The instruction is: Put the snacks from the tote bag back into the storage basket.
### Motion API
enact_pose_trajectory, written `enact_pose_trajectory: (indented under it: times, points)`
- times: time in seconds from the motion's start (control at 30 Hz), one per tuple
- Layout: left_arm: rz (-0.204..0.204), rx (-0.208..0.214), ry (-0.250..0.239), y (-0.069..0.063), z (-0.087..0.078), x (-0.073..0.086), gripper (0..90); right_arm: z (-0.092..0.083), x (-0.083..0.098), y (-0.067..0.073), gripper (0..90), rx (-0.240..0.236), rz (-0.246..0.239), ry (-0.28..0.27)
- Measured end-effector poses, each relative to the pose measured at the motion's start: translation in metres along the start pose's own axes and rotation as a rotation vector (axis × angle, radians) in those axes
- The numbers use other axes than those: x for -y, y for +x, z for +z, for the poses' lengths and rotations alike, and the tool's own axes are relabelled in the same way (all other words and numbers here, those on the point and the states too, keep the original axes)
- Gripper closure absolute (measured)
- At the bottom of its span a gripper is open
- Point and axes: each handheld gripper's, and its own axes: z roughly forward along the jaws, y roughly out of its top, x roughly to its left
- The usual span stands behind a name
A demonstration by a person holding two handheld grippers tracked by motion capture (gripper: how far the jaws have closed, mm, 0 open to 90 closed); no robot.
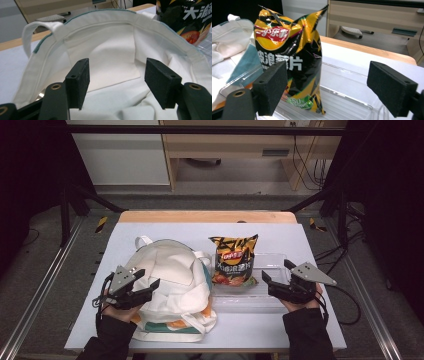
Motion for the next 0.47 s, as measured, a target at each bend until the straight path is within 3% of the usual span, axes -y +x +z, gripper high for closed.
enact_pose_trajectory:
  times: [0.2, 0.47]
  points:
    - [-0.041, -0.027, -0.008, 0.011, -0.014, 0.011, 36.1, -0.010, 0.011, -0.007, 15.9, 0.013, 0.008, 0.004]
    - [-0.051, -0.056, -0.011, 0.026, -0.028, 0.025, 35.7, -0.015, 0.023, -0.014, 15.0, 0.033, 0.005, 0.039]
